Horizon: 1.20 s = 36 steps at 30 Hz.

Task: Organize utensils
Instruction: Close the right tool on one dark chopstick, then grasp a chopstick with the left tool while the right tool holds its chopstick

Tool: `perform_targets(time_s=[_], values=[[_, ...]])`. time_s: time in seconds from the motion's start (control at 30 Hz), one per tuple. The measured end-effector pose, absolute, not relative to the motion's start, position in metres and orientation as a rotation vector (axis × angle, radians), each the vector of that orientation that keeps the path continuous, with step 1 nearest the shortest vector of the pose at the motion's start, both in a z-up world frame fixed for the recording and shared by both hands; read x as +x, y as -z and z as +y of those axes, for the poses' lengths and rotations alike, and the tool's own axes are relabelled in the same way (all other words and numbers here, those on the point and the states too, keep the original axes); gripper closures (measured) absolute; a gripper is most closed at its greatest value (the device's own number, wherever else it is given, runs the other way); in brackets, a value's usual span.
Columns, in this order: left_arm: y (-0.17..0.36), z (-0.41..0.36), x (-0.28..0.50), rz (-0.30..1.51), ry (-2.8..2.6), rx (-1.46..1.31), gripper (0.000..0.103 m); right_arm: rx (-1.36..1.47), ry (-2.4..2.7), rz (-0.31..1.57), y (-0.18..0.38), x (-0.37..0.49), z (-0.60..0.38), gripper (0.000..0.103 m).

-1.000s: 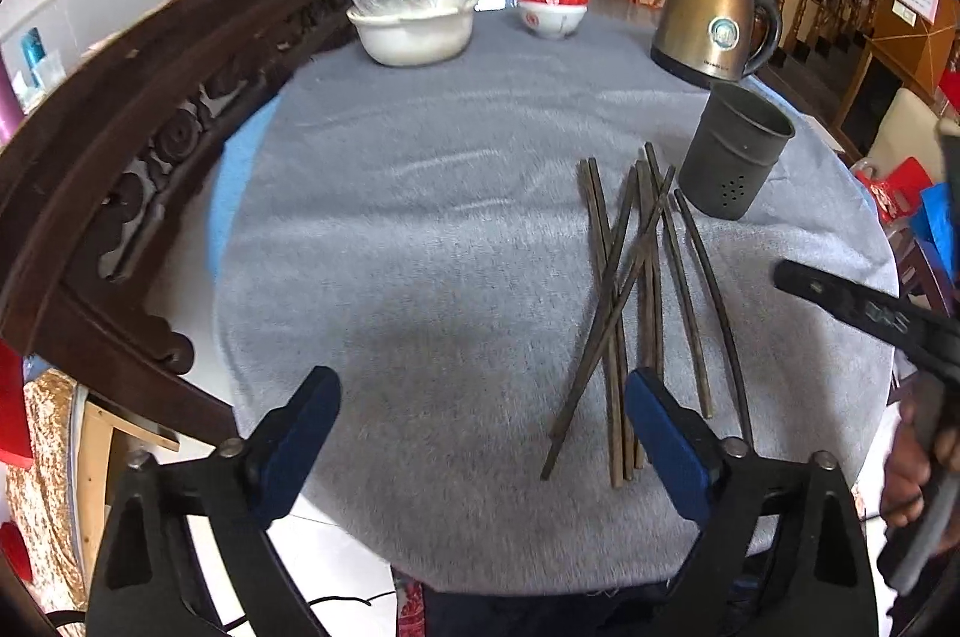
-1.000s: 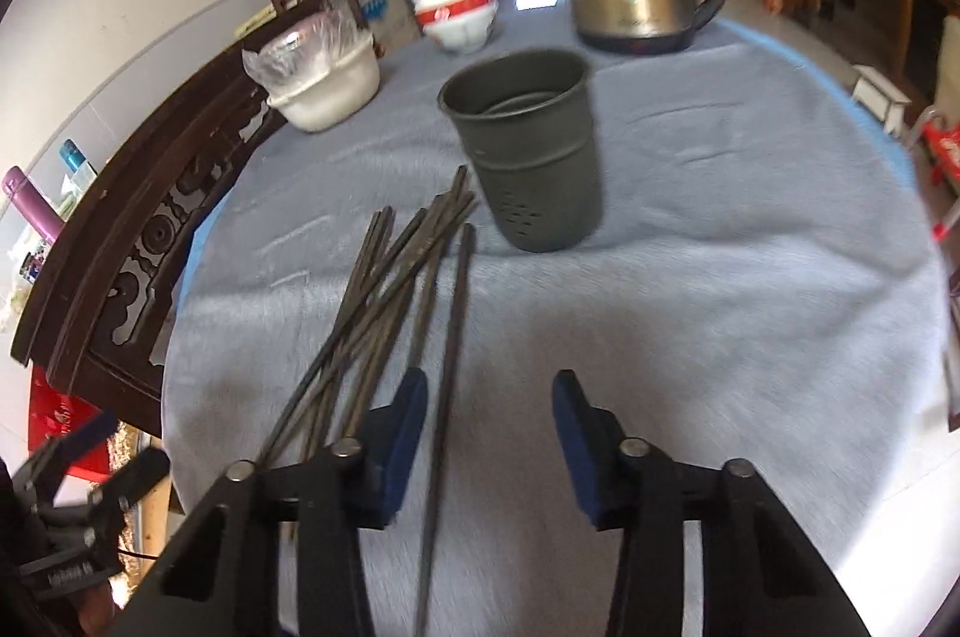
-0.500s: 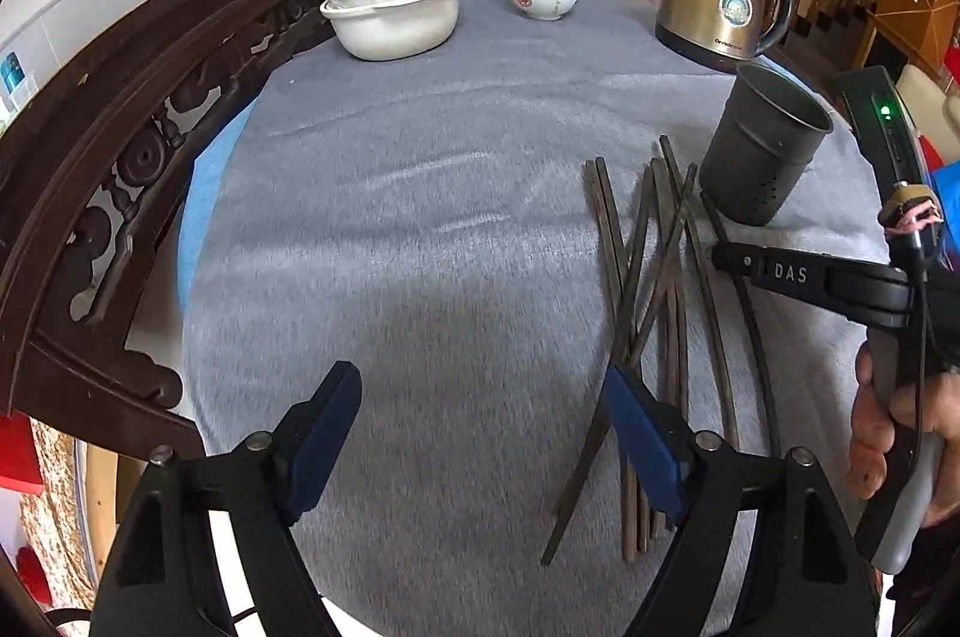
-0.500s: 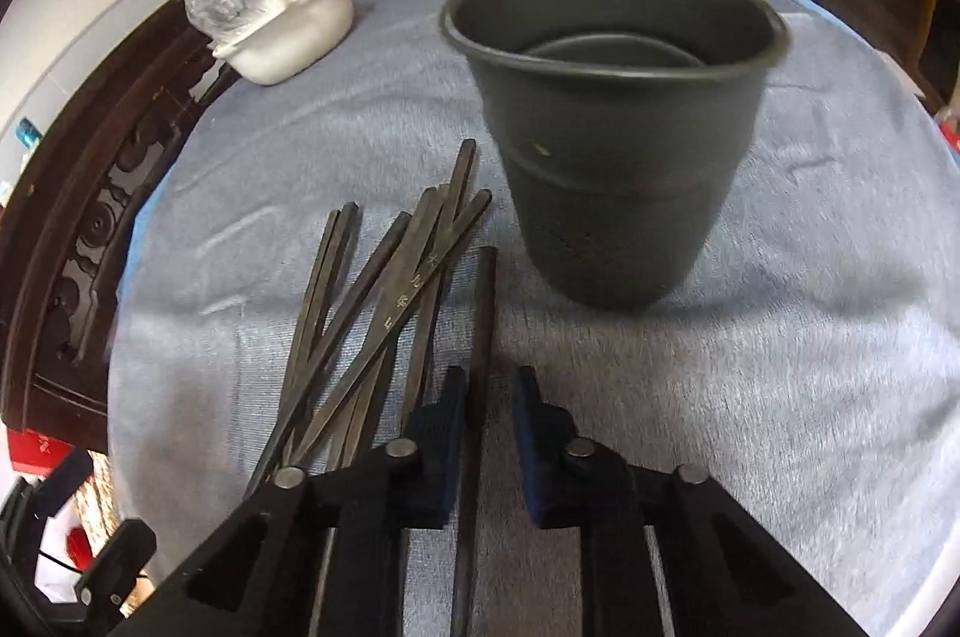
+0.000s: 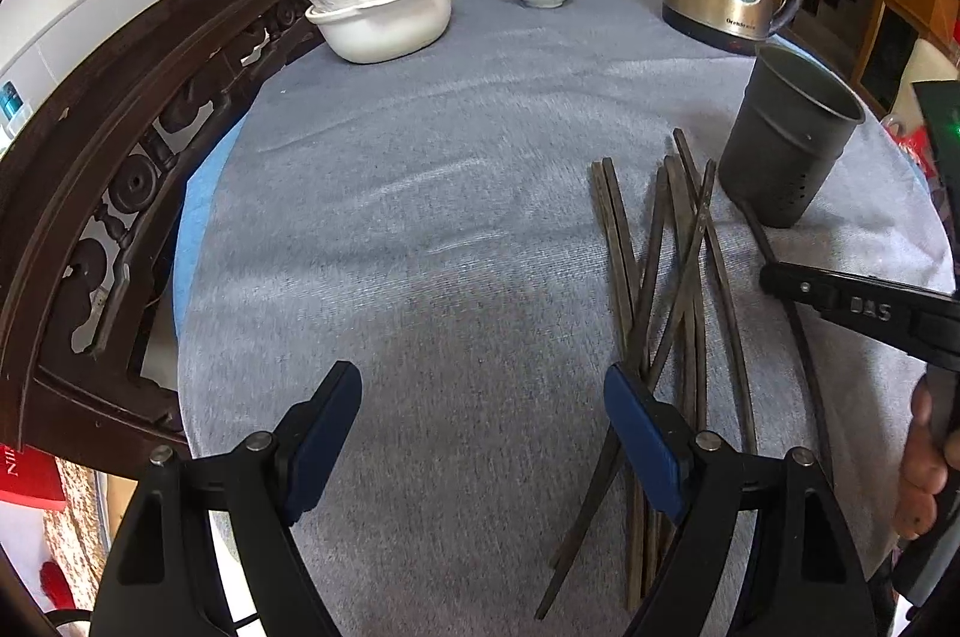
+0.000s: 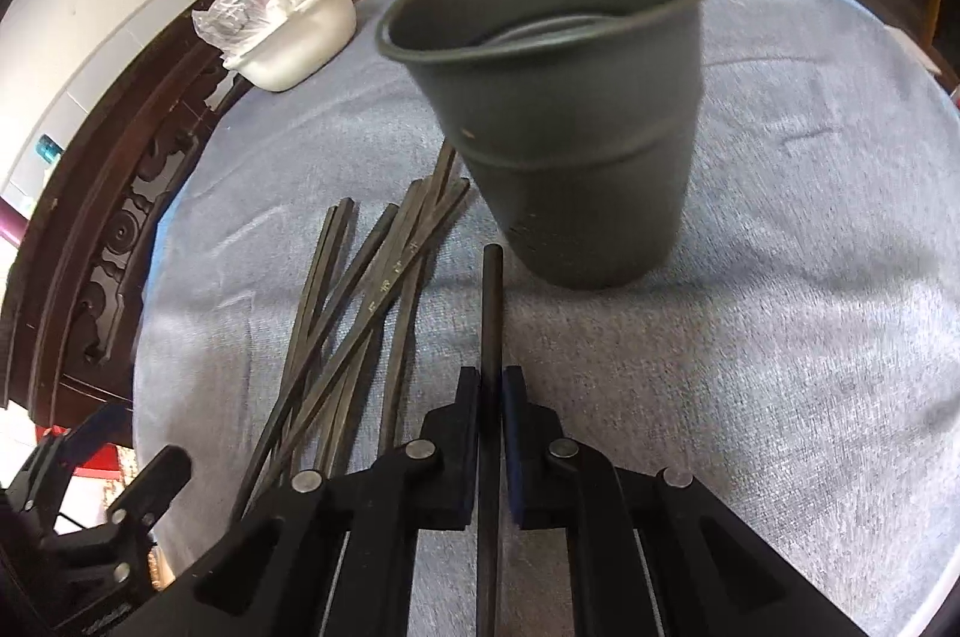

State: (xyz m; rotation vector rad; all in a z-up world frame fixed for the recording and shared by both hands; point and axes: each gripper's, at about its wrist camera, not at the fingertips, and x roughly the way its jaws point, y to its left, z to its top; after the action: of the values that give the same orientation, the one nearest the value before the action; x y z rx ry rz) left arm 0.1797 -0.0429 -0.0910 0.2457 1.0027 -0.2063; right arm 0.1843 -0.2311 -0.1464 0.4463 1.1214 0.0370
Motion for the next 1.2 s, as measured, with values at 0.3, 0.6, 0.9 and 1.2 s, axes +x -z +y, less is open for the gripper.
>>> perform_targets(time_s=[0.3, 0.6, 0.9, 1.2], values=[[0.101, -0.055, 0.203, 1.043, 0.232, 0.262, 0.019, 0.576, -0.096, 1.128, 0.153, 0.168, -0.255, 0.095], [0.097, -0.074, 0.257, 1.151, 0.341, 0.205, 0.02, 0.701, -0.151, 1.104, 0.163, 0.148, -0.279, 0.094], [0.098, -0.132, 0.275, 1.171, 0.451, 0.354, 0.05, 0.72, -0.183, 1.089, 0.165, 0.133, -0.294, 0.094], [0.11, -0.159, 0.281, 1.201, 0.522, 0.484, 0.054, 0.716, -0.19, 1.088, 0.163, 0.138, -0.293, 0.093]])
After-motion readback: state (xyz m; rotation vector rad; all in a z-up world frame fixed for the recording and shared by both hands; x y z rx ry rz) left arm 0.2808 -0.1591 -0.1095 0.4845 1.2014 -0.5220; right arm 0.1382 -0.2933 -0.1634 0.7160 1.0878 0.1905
